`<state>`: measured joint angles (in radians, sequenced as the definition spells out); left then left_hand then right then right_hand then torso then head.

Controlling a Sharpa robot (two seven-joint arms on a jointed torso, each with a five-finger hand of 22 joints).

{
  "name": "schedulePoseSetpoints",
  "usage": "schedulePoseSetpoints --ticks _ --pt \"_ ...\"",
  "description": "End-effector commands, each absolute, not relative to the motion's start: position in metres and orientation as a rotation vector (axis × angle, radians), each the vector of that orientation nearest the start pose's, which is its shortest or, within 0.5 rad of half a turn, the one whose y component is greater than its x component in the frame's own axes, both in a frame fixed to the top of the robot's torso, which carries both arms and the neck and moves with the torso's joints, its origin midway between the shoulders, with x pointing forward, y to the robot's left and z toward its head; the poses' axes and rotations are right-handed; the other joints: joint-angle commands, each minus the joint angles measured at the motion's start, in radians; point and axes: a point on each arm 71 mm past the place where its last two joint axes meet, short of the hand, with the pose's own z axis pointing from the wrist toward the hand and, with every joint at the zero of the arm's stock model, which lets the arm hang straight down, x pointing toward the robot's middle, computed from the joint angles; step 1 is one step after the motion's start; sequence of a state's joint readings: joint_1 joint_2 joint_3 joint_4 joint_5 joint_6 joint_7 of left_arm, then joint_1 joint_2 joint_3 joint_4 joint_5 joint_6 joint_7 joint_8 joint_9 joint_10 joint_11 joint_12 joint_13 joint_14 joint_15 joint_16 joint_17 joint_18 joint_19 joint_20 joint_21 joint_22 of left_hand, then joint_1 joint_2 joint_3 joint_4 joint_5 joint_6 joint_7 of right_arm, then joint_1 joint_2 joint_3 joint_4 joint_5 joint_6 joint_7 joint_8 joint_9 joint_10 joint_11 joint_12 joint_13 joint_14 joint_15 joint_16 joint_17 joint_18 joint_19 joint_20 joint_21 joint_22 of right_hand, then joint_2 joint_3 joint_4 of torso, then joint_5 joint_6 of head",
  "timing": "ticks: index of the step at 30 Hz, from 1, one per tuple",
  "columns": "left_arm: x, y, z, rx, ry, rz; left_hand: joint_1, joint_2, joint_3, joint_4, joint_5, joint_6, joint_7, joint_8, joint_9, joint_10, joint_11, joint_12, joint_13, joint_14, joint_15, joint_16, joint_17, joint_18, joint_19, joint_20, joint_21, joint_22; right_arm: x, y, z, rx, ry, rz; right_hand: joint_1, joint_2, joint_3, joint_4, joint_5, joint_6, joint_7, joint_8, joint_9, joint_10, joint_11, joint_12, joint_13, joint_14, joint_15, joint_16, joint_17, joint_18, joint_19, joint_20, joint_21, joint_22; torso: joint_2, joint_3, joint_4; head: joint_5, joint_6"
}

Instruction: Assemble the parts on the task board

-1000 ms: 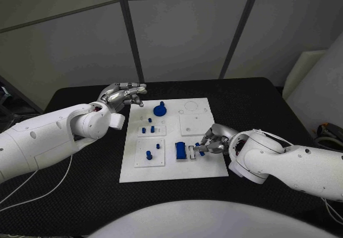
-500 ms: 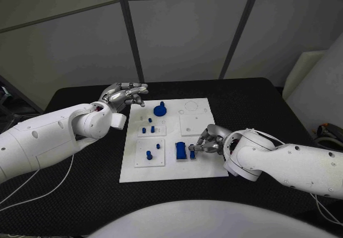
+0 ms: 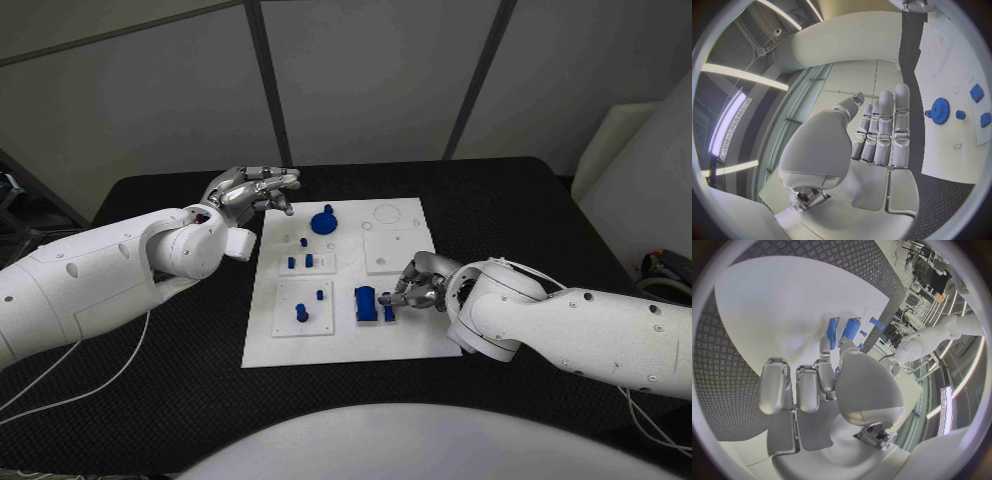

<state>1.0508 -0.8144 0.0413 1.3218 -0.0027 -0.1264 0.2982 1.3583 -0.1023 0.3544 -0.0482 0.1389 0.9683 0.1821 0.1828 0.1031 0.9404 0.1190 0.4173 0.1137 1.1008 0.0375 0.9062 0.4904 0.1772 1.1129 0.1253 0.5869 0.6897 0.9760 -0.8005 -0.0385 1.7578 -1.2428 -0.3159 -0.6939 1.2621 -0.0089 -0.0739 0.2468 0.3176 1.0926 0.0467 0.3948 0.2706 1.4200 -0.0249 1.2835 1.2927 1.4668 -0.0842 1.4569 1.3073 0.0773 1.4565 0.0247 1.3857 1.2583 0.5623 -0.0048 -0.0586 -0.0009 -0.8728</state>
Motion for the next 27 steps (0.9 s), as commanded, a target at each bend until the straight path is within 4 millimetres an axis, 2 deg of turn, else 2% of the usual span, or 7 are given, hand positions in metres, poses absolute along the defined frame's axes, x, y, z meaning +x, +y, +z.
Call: schedulePoseSetpoints --ticks 1,5,11,15,19,22,27 --pt "0.500 0.249 -0.243 -1.290 1.520 -1.515 0.001 0.009 -0.006 -0.001 0.005 -0.007 -0.002 0.006 -0.001 -0.005 0.000 0.003 -0.001 -0.007 0.000 0.007 -0.001 0.005 -0.004 0.005 -0.004 -0.002 0.388 -0.148 -0.278 0.316 2.173 0.452 0.009 0.002 0.001 -0.006 0.004 -0.004 -0.003 0.007 0.001 -0.004 -0.005 0.000 -0.002 0.069 -0.009 -0.005 0.089 -0.014 0.002 -0.008 -0.004 0.000 -0.001 0.0004 -0.0008 0.001 0.000" --pt "0.500 0.249 -0.243 -1.290 1.520 -1.514 0.001 0.009 -0.006 -0.001 0.005 -0.007 -0.002 0.006 -0.001 -0.005 0.000 0.003 -0.001 -0.007 0.000 0.007 -0.001 0.005 -0.004 0.005 -0.004 -0.002 0.389 -0.149 -0.275 0.308 2.131 0.468 0.013 0.002 -0.001 -0.009 0.009 -0.005 -0.003 0.008 0.003 -0.005 -0.005 -0.001 -0.002 0.068 -0.009 -0.005 0.088 -0.014 0.001 -0.008 -0.005 -0.001 -0.001 0.0007 -0.0012 0.002 0.000" --pt "0.500 0.250 -0.243 -1.290 1.519 -1.512 0.002 0.009 -0.006 -0.001 0.006 -0.008 -0.002 0.007 -0.001 -0.006 0.000 0.004 -0.001 -0.007 0.000 0.007 -0.001 0.005 -0.004 0.005 -0.004 -0.002 0.389 -0.152 -0.265 0.277 2.024 0.581 0.008 -0.023 -0.034 -0.008 0.006 -0.035 0.009 0.000 0.004 -0.017 0.004 -0.017 -0.015 0.065 -0.003 -0.016 0.073 -0.011 -0.006 -0.005 -0.017 -0.018 -0.001 0.0005 -0.0008 0.001 0.000" --pt "0.500 0.251 -0.243 -1.290 1.518 -1.512 0.002 0.009 -0.006 -0.001 0.006 -0.008 -0.002 0.007 -0.001 -0.006 0.000 0.004 -0.001 -0.007 0.000 0.007 -0.001 0.005 -0.004 0.005 -0.004 -0.002 0.389 -0.154 -0.256 0.206 1.915 0.705 0.103 0.002 -0.009 -0.056 0.016 -0.116 0.040 -0.051 -0.014 -0.028 0.028 -0.027 -0.022 0.063 0.013 -0.022 0.066 -0.009 -0.012 0.007 -0.025 -0.027 0.000 -0.0003 -0.0016 -0.002 0.000" --pt "0.500 0.251 -0.243 -1.290 1.517 -1.511 0.002 0.009 -0.006 -0.001 0.006 -0.008 -0.002 0.007 -0.001 -0.006 0.000 0.004 -0.001 -0.007 0.000 0.007 -0.001 0.005 -0.004 0.005 -0.004 -0.002 0.390 -0.156 -0.251 0.128 1.834 0.773 0.211 0.041 0.056 -0.111 -0.089 -0.160 0.069 -0.114 -0.046 -0.035 0.051 -0.030 -0.023 0.064 0.033 -0.020 0.070 -0.010 -0.013 0.024 -0.026 -0.028 0.000 0.0009 -0.0015 -0.002 0.000" --pt "0.500 0.251 -0.243 -1.290 1.517 -1.511 0.002 0.009 -0.006 -0.001 0.006 -0.008 -0.002 0.007 -0.001 -0.006 0.000 0.004 -0.001 -0.007 0.000 0.007 -0.001 0.005 -0.004 0.005 -0.004 -0.002 0.389 -0.156 -0.253 0.077 1.812 0.794 0.231 0.035 0.081 -0.126 -0.096 -0.163 0.080 -0.147 -0.067 -0.038 0.062 -0.031 -0.024 0.064 0.042 -0.020 0.070 -0.009 -0.015 0.035 -0.027 -0.029 0.000 0.0025 -0.0013 -0.002 0.000" --pt "0.500 0.251 -0.243 -1.290 1.517 -1.511 0.002 0.009 -0.006 -0.001 0.006 -0.008 -0.002 0.007 -0.001 -0.006 0.000 0.004 -0.001 -0.007 0.000 0.007 -0.001 0.005 -0.004 0.005 -0.004 -0.002 0.386 -0.154 -0.260 0.030 1.825 0.807 0.257 0.018 0.144 -0.153 -0.030 -0.168 0.089 -0.206 -0.109 -0.047 0.066 -0.034 -0.026 0.063 0.049 -0.020 0.071 -0.007 -0.017 0.042 -0.028 -0.030 0.000 0.0019 -0.0007 -0.001 0.000"
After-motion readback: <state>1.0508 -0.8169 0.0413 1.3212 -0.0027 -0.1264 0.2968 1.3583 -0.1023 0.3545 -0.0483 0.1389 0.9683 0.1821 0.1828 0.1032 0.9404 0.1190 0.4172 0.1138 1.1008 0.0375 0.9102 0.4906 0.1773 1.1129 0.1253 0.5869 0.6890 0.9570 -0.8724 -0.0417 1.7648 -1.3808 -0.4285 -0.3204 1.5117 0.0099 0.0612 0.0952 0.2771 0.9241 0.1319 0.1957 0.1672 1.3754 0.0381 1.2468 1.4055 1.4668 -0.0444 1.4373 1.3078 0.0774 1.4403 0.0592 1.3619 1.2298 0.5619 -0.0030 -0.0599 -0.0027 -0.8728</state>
